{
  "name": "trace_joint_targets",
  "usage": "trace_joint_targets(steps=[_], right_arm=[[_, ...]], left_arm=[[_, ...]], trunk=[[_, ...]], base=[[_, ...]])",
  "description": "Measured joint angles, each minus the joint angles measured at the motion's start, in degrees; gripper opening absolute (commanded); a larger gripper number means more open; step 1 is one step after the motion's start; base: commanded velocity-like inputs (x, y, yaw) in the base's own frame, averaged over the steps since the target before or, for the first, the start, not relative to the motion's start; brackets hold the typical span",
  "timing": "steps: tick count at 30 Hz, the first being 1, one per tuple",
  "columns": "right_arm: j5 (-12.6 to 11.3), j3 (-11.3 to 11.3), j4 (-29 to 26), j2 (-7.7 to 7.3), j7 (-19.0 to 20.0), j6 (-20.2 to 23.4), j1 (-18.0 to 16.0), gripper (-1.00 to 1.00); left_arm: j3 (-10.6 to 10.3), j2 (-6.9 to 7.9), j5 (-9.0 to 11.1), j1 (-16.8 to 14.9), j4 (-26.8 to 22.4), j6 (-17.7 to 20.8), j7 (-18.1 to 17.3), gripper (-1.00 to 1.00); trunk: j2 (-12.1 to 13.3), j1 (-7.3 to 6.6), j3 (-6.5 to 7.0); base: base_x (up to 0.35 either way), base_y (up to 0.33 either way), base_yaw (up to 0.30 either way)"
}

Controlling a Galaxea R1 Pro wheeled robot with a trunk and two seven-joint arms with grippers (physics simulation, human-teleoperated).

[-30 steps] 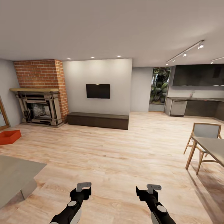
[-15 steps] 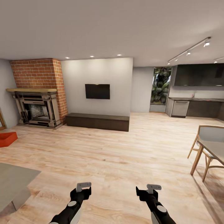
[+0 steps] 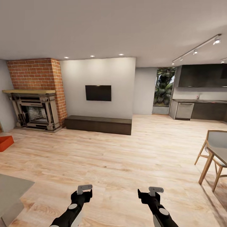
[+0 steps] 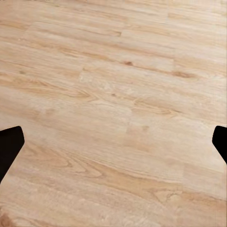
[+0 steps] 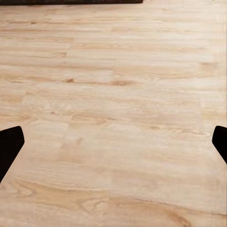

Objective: Move the two storage containers from the living room to the garage. In the garage, place one container on the floor and stack the other container on top of it (either order is fine).

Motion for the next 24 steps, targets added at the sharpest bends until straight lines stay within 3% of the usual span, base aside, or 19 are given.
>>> trace_joint_targets(steps=[24], right_arm=[[0.0, 0.0, 0.0, 0.0, 0.0, 0.0, 0.0, 1.0]], left_arm=[[0.3, 0.07, 0.0, 0.0, 0.0, 0.0, 0.0, 1.0]], trunk=[[0.0, 0.0, 0.0]], base=[[0.331, 0.0, 0.0]])
